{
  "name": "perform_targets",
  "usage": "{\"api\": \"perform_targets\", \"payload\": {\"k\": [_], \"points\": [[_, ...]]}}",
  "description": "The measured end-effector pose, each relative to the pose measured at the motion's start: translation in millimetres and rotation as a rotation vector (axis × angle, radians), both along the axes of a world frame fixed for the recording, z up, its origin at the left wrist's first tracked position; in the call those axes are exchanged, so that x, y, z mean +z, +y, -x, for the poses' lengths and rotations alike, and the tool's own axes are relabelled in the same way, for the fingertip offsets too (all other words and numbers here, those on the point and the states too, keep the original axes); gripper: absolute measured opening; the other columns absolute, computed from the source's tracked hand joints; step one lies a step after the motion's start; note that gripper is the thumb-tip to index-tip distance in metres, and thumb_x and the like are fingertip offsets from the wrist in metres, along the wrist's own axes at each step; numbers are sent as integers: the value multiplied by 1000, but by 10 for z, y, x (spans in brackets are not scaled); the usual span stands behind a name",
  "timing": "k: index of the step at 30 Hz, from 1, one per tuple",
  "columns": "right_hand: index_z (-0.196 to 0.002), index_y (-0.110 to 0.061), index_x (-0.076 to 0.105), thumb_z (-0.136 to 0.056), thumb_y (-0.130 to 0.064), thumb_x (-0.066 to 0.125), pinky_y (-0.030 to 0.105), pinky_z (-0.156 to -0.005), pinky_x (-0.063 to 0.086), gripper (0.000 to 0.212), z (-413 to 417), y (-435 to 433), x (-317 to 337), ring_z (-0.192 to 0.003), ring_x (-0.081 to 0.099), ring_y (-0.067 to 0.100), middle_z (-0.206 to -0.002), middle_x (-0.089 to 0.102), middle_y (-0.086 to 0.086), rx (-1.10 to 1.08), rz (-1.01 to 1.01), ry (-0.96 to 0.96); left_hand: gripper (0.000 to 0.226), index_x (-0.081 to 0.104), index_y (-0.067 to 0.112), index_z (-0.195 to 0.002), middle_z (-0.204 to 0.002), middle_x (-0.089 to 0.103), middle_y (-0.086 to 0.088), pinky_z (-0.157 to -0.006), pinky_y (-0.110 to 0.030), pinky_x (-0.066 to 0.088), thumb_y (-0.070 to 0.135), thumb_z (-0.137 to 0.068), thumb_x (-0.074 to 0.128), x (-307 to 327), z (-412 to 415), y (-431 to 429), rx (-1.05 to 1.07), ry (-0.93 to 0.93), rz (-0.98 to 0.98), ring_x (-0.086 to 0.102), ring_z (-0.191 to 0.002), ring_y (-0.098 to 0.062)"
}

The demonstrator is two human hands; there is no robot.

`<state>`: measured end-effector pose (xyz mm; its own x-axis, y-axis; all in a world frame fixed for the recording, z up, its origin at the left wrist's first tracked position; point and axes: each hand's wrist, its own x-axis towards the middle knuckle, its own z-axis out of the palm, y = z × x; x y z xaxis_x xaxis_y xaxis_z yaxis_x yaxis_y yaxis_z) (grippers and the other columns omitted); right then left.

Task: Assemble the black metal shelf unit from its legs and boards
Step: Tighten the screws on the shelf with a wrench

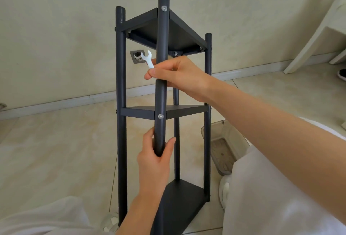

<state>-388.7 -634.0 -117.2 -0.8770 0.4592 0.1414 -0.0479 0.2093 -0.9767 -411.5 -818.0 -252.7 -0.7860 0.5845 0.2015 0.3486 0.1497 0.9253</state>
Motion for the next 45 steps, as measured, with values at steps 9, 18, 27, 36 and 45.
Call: {"api": "perform_targets", "payload": {"k": [9,18,27,36,45], "points": [[-92,-13,77,-94,-25,64,8,-71,44,18,-282,-13,-149,-78,59,-11,-83,67,-12,-79,-311,-198,74,47,32,-148,-78,65,14,-51,-22,50,59,-80,56,57,29,25,-70,-47,-25,57,-52,-8],[-75,-30,71,-93,-29,64,1,-58,39,19,-566,-181,-381,-74,58,-10,-77,62,-16,-215,-409,-331,60,48,30,-149,-71,61,5,-45,-18,46,37,-91,62,66,95,21,-62,-98,-35,52,-45,-9],[-79,-18,73,-95,-17,61,6,-47,35,20,-482,-827,-1130,-46,49,-3,-48,55,-16,-347,-33,-370,51,51,24,-147,-70,57,-6,-43,-22,44,25,-97,62,72,231,26,-55,-89,-58,51,-44,-16],[-82,-10,75,-96,-21,60,8,-52,43,23,-244,-770,-1158,-57,53,10,-69,66,10,-366,-2,-310,44,52,42,-137,-70,62,9,-37,-22,42,28,-96,61,33,238,99,-77,-81,-165,49,-38,-13],[-57,-14,65,-93,-11,56,20,-58,40,37,-92,-835,-1265,-54,45,4,-50,55,-8,-347,89,-282,41,58,23,-141,-65,53,6,-37,-22,40,23,-100,59,-28,234,31,-18,-94,-135,47,-36,-16]]}}
